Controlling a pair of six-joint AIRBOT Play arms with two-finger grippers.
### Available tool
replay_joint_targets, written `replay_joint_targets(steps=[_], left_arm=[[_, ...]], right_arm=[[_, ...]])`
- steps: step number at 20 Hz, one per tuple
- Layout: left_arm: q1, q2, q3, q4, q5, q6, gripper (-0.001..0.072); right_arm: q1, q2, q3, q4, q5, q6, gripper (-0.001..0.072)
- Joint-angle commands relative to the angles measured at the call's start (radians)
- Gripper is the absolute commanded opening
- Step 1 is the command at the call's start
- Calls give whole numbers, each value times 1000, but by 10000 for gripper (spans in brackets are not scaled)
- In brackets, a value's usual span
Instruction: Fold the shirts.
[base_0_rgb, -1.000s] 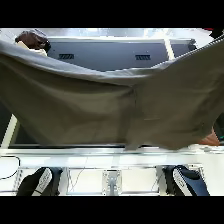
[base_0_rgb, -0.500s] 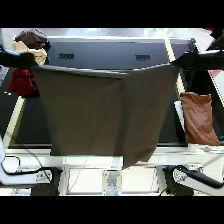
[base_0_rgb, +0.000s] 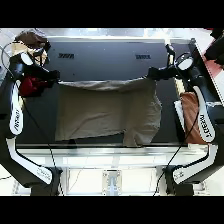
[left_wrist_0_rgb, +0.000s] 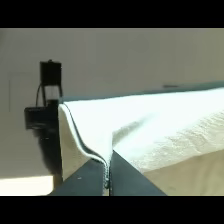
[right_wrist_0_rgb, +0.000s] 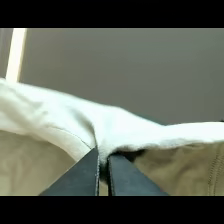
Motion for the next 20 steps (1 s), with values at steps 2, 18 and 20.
replay_joint_targets(steps=[2, 18, 20], left_arm=[[-48, 30, 0, 161, -64, -7, 8], [-106, 110, -387, 169, 79, -38, 7], [-106, 95, -390, 169, 73, -40, 7]], right_arm=[[23, -4, 1, -169, 2, 85, 14], [52, -16, -188, -352, 72, 130, 14], [52, -22, -197, -352, 75, 130, 15]])
